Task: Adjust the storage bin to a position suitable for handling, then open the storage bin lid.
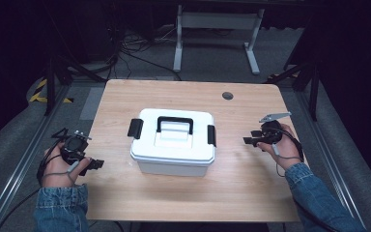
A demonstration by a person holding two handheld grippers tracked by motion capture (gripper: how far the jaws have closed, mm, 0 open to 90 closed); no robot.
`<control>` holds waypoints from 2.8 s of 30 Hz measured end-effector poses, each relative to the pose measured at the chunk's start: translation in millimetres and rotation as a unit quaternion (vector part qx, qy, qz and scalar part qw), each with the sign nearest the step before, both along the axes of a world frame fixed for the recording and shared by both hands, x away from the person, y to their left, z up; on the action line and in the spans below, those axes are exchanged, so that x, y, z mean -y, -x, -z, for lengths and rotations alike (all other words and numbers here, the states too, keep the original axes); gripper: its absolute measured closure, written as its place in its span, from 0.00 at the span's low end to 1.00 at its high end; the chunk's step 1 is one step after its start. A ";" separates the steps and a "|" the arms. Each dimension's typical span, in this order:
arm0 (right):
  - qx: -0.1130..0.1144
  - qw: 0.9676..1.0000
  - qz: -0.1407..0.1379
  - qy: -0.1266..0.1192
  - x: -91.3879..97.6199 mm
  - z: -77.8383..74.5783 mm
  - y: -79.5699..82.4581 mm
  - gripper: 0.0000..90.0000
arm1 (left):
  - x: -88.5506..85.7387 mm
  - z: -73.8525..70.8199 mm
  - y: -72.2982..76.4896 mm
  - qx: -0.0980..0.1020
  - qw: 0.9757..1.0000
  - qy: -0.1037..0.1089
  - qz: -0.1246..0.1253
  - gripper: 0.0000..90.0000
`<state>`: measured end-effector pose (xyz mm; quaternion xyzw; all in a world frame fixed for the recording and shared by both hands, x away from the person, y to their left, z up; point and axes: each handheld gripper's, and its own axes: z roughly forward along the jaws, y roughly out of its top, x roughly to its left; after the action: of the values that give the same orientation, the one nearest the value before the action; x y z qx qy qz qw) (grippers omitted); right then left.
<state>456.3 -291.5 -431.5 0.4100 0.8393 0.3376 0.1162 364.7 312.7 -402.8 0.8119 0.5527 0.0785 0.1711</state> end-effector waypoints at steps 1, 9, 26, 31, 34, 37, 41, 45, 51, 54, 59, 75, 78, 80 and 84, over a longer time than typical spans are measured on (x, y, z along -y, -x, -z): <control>0.005 1.000 -0.004 -0.002 -3.2 -5.4 0.8 0.54 | 1.2 -0.4 -1.2 0.002 1.000 -0.004 0.004 0.24; 0.020 0.999 -0.028 -0.009 -18.9 -32.8 3.8 0.54 | 3.3 -4.2 -2.5 0.009 1.000 0.000 0.006 0.23; 0.020 0.996 -0.075 -0.033 -60.1 -93.4 -5.4 0.58 | 8.9 -3.9 -14.6 0.002 1.000 0.004 0.016 0.23; 0.022 0.996 -0.085 -0.025 -68.1 -105.1 -6.6 0.62 | 10.4 -3.4 -17.1 0.001 1.000 0.003 0.019 0.23; 0.023 0.995 -0.090 -0.031 -74.5 -115.4 -6.1 0.63 | 12.0 -2.9 -18.9 -0.002 1.000 0.004 0.020 0.23; 0.024 0.994 -0.097 -0.037 -80.4 -123.7 -5.4 0.64 | 13.1 -2.2 -20.9 -0.003 1.000 0.003 0.022 0.23; 0.026 0.993 -0.110 -0.042 -91.9 -132.6 -4.5 0.63 | 13.7 -2.4 -23.1 -0.001 1.000 -0.001 0.027 0.23; 0.026 0.991 -0.127 -0.041 -108.2 -138.4 -2.9 0.63 | 16.4 -2.9 -25.6 -0.003 1.000 0.005 0.026 0.23; 0.024 0.988 -0.149 -0.038 -130.9 -143.4 -0.6 0.62 | 20.0 -2.2 -28.8 -0.001 0.999 0.005 0.033 0.23; 0.020 0.986 -0.161 -0.039 -144.1 -145.1 -1.0 0.62 | 20.3 -2.1 -29.8 -0.003 0.999 0.004 0.035 0.23; 0.018 0.983 -0.179 -0.037 -159.4 -146.3 -1.3 0.60 | 21.4 -1.7 -32.3 -0.004 0.999 0.005 0.034 0.23; -0.011 0.973 -0.226 -0.046 -209.8 -133.8 -8.8 0.57 | 21.3 -1.0 -29.1 -0.001 0.999 0.004 0.035 0.23; -0.016 0.972 -0.231 -0.041 -214.8 -130.6 -10.6 0.57 | 21.6 -0.7 -30.0 -0.005 0.999 0.001 0.040 0.23; -0.022 0.970 -0.238 -0.039 -221.5 -126.9 -13.0 0.58 | 22.1 -0.4 -30.1 -0.005 0.999 0.003 0.037 0.23; -0.031 0.968 -0.248 -0.027 -232.7 -122.4 -14.7 0.61 | 22.0 -0.4 -30.7 -0.007 0.999 0.003 0.040 0.23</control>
<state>471.0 -58.7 -309.1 0.2022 0.9087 0.3651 -0.0084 395.4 290.7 -402.5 0.8335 0.5210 0.0643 0.1722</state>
